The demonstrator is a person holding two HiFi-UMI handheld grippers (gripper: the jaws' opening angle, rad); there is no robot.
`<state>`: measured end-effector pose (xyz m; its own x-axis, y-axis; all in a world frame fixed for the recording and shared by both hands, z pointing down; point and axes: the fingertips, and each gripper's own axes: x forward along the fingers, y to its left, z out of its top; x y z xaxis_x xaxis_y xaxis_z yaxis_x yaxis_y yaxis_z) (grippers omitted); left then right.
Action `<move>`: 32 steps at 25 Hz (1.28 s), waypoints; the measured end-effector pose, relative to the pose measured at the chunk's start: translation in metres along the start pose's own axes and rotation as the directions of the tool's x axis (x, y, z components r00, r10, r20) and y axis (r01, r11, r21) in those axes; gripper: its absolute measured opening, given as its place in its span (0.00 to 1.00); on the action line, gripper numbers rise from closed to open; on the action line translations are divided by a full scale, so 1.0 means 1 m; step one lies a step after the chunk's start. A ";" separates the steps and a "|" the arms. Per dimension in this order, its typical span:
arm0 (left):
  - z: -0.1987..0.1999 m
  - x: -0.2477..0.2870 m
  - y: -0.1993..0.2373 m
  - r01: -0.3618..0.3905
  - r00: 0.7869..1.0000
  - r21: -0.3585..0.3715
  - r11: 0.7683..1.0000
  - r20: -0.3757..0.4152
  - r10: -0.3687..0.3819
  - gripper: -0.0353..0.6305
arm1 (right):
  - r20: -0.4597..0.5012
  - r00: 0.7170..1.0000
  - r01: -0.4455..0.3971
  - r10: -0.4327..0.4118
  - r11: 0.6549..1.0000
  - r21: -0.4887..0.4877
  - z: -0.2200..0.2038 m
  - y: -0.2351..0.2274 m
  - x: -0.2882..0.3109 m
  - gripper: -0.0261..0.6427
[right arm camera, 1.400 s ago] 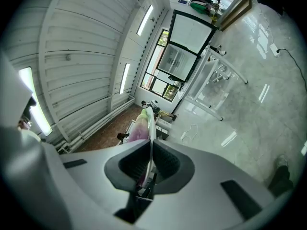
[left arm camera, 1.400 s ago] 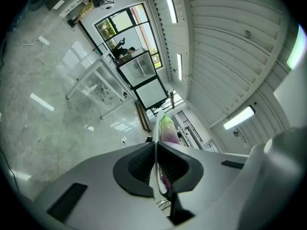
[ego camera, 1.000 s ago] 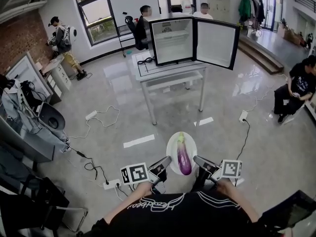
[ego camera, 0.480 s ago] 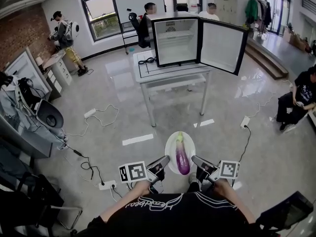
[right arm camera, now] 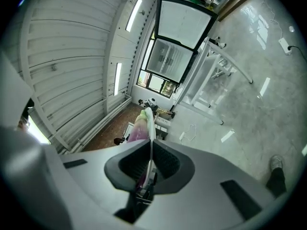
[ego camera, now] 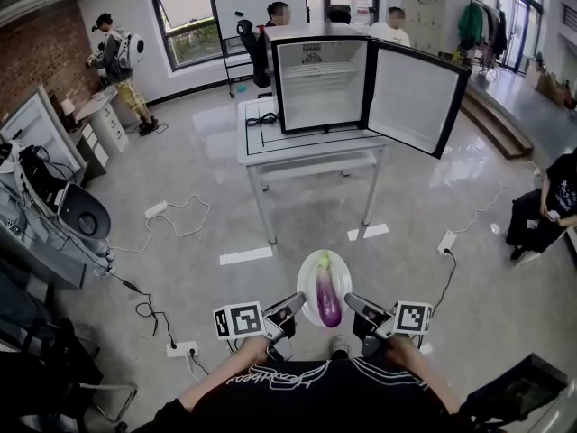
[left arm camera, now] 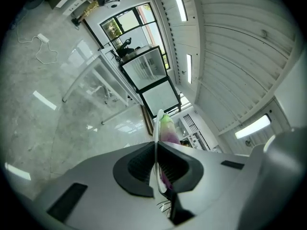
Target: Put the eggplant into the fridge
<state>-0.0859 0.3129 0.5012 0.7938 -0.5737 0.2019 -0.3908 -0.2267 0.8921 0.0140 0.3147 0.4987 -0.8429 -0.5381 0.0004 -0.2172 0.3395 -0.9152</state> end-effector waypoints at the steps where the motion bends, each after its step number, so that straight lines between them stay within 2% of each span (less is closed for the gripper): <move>1: 0.006 0.011 0.003 -0.005 1.000 -0.005 1.000 0.000 0.005 0.09 | -0.006 1.000 0.009 -0.009 1.000 -0.002 0.011 -0.008 0.001 0.07; 7: 0.045 0.093 0.004 -0.007 1.000 -0.017 1.000 0.008 0.007 0.09 | -0.022 0.998 0.064 -0.064 0.998 0.004 0.094 -0.055 0.001 0.07; 16: 0.089 0.198 -0.013 -0.006 0.999 0.004 1.000 0.038 0.006 0.09 | -0.016 1.000 0.000 -0.001 1.000 -0.012 0.205 -0.083 -0.004 0.07; 21: 0.094 0.231 -0.022 -0.014 0.999 0.025 1.000 0.037 0.013 0.09 | -0.005 1.000 -0.009 0.009 1.000 -0.017 0.235 -0.100 -0.017 0.07; 25: 0.096 0.240 -0.028 -0.027 0.999 0.038 0.999 0.045 0.026 0.09 | -0.008 0.999 -0.040 0.040 0.999 -0.015 0.245 -0.099 -0.020 0.07; 32: 0.095 0.255 -0.032 -0.045 0.999 0.045 0.998 0.023 0.044 0.09 | 0.010 0.999 -0.043 0.043 0.999 -0.022 0.262 -0.101 -0.025 0.07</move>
<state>0.0852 0.0989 0.4858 0.7651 -0.6007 0.2319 -0.4469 -0.2360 0.8629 0.1860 0.0919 0.4857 -0.8463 -0.5310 -0.0431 -0.1915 0.3788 -0.9055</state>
